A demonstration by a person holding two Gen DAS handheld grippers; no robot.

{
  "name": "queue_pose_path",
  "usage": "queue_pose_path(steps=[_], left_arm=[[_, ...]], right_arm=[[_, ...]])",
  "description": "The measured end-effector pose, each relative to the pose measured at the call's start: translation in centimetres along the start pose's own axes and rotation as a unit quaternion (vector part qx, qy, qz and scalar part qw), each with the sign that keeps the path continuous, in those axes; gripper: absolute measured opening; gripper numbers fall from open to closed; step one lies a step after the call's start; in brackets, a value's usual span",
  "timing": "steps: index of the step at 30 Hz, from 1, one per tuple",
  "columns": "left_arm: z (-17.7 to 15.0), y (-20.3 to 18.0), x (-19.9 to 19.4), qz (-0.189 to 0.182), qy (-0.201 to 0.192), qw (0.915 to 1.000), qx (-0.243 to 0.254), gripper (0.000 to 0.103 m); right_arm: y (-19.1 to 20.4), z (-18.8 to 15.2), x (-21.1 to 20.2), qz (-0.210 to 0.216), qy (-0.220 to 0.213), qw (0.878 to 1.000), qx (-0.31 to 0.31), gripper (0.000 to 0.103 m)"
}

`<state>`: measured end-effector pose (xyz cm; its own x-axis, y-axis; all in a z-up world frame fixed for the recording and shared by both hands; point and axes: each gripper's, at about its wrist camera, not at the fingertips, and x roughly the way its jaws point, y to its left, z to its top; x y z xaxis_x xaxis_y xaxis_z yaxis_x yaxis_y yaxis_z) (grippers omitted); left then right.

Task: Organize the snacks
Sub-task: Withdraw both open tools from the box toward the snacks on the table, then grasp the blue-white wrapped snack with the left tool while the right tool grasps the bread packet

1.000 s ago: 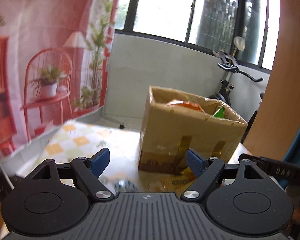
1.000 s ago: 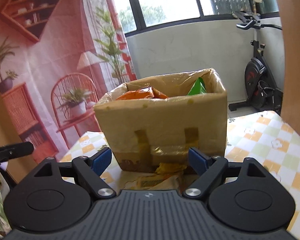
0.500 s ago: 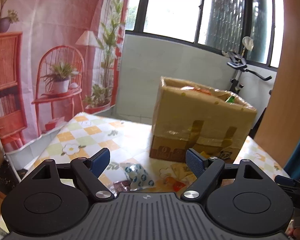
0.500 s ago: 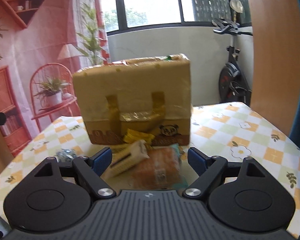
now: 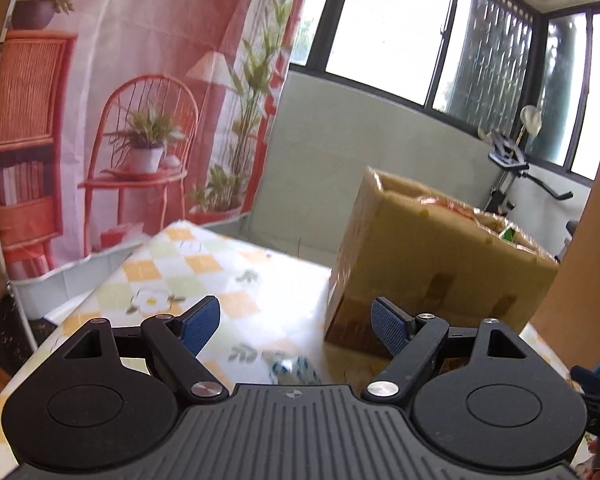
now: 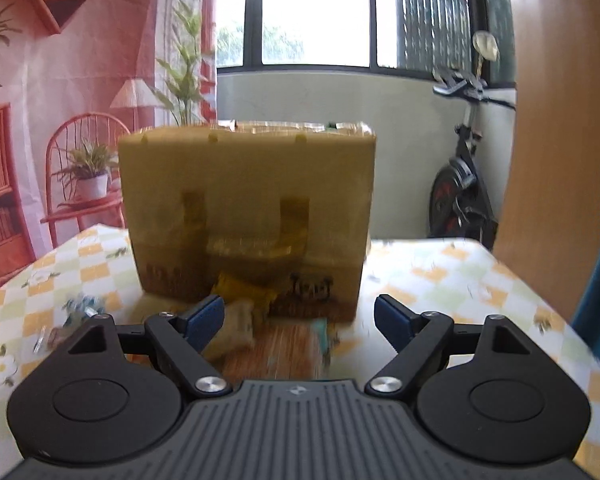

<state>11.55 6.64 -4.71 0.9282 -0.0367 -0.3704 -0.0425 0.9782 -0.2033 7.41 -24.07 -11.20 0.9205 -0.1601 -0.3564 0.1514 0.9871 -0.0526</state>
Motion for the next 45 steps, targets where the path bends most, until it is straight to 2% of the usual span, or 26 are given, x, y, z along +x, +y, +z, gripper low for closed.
queue_pose_path(steps=[3, 7, 11, 17, 23, 25, 27, 29, 36, 41, 45], left_arm=[[-0.4, -0.3, 0.7, 0.002, 0.001, 0.9999, 0.011, 0.085], [-2.2, -0.5, 1.8, 0.005, 0.028, 0.9993, 0.025, 0.085], [-3.2, -0.1, 2.5, 0.009, 0.052, 0.9985, 0.016, 0.085], [-3.9, 0.2, 2.9, 0.012, 0.069, 0.9974, 0.014, 0.085], [-4.5, 0.0, 3.4, 0.013, 0.082, 0.9964, 0.017, 0.085], [-4.7, 0.0, 3.4, 0.014, 0.085, 0.9961, 0.018, 0.085], [-5.0, 0.1, 3.6, 0.014, 0.091, 0.9956, 0.017, 0.085], [-5.2, 0.0, 3.8, 0.013, 0.099, 0.9949, 0.016, 0.085], [-5.6, -0.3, 4.3, 0.009, 0.113, 0.9934, 0.02, 0.084], [-5.9, 0.0, 5.4, 0.015, 0.138, 0.9902, 0.012, 0.081], [-5.6, 0.2, 5.9, 0.023, 0.135, 0.9906, 0.002, 0.079]], right_arm=[[0.0, 0.1, 2.3, 0.014, 0.011, 1.0, -0.015, 0.085], [0.7, -1.0, 4.9, 0.022, 0.041, 0.999, -0.029, 0.086], [1.2, -2.4, 7.1, 0.022, 0.077, 0.996, -0.034, 0.088], [1.6, -4.3, 8.9, 0.012, 0.098, 0.994, -0.049, 0.095], [1.4, -4.9, 10.0, 0.028, 0.118, 0.992, -0.031, 0.092], [1.3, -5.2, 10.1, 0.027, 0.118, 0.992, -0.028, 0.09], [1.2, -5.4, 9.9, 0.03, 0.109, 0.993, -0.027, 0.082], [1.3, -5.6, 9.6, 0.03, 0.103, 0.994, -0.032, 0.08], [1.1, -5.7, 9.3, 0.033, 0.096, 0.995, -0.027, 0.079], [0.9, -5.8, 9.3, 0.036, 0.094, 0.995, -0.023, 0.078], [0.8, -5.8, 9.2, 0.038, 0.094, 0.995, -0.021, 0.078]])
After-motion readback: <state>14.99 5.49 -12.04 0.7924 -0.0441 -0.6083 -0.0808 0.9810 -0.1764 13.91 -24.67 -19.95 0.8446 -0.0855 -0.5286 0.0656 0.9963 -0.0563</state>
